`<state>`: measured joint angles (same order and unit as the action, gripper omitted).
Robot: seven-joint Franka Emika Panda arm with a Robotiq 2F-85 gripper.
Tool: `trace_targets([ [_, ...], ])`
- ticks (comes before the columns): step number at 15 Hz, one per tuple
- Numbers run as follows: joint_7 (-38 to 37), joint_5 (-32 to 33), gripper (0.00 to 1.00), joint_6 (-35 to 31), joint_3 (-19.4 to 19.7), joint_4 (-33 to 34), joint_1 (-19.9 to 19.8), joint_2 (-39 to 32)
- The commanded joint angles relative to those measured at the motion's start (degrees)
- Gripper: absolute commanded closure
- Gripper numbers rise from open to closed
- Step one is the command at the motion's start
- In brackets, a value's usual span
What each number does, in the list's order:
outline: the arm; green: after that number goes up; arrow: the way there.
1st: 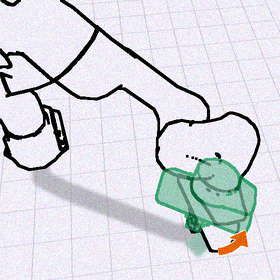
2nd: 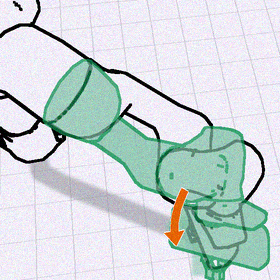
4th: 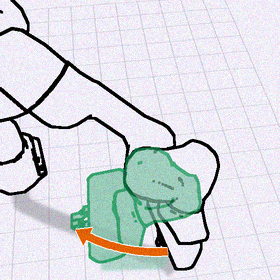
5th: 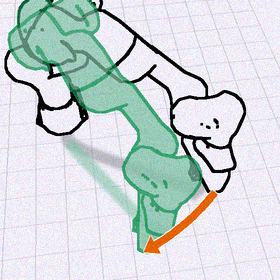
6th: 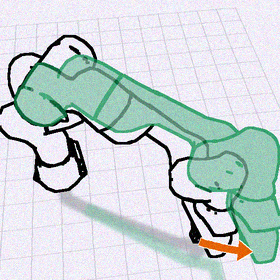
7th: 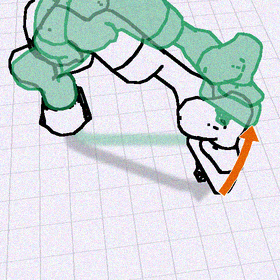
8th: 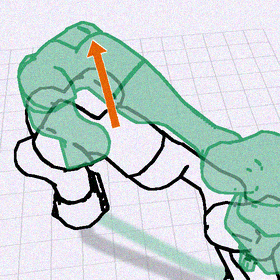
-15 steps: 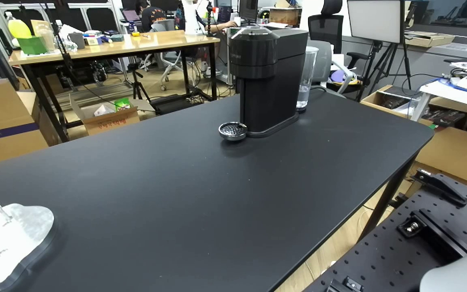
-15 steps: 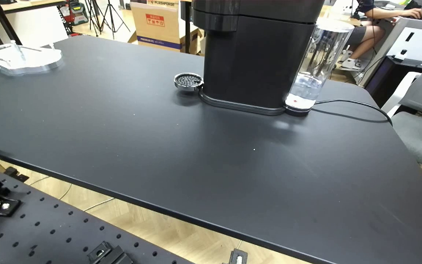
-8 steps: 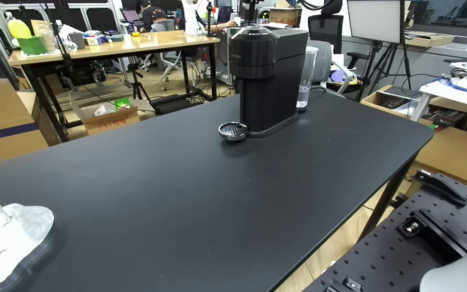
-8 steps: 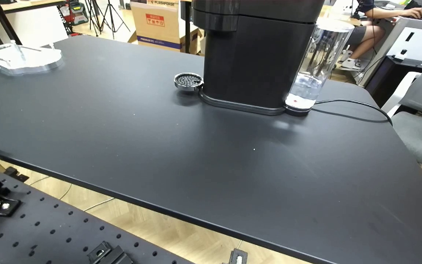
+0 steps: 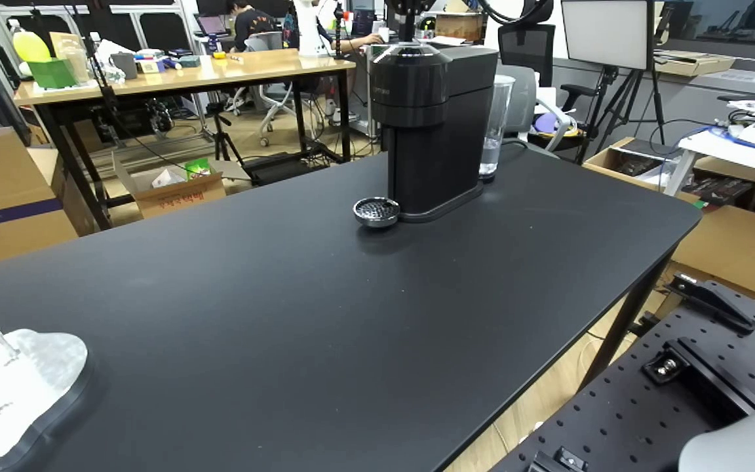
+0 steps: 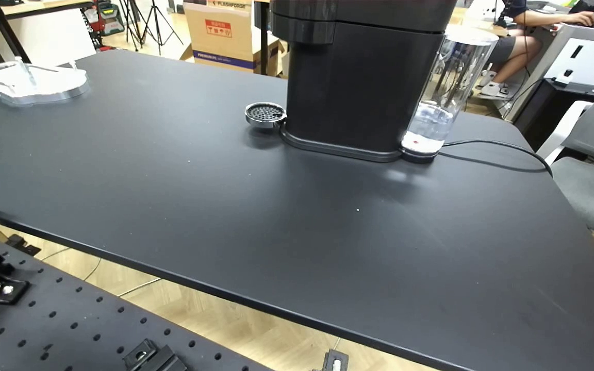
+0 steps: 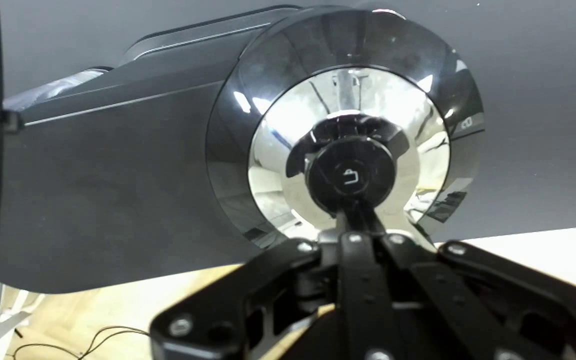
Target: Turn on the coffee maker
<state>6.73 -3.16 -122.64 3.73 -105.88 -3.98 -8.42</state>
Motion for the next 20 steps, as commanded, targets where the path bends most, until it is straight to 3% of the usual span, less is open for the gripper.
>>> trace_targets([
  [1,-2.44,1.13,1.0,1.47,0.0,2.5,0.03,-1.36],
  [20,-3.78,0.93,1.0,6.06,0.19,5.41,-0.29,-7.0],
])
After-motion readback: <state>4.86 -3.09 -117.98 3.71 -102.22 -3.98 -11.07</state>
